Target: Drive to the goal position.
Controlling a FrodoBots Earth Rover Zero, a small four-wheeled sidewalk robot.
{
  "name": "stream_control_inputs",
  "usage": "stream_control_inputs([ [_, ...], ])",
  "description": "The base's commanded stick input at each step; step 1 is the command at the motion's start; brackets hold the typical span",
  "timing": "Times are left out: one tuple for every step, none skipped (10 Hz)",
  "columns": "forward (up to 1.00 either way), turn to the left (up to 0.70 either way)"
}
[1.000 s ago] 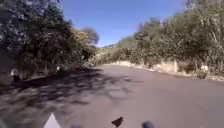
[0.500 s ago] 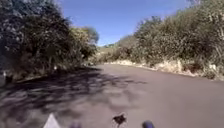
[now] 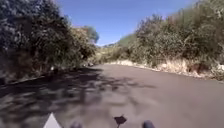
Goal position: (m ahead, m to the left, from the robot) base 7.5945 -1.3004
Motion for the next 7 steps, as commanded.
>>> stream_control_inputs([
  [0.85, -0.10],
  [0.85, -0.23],
  [0.85, -0.33],
  [0.85, -0.22],
  [0.85, -0.11],
  [0.85, 0.00],
  [0.85, 0.00],
])
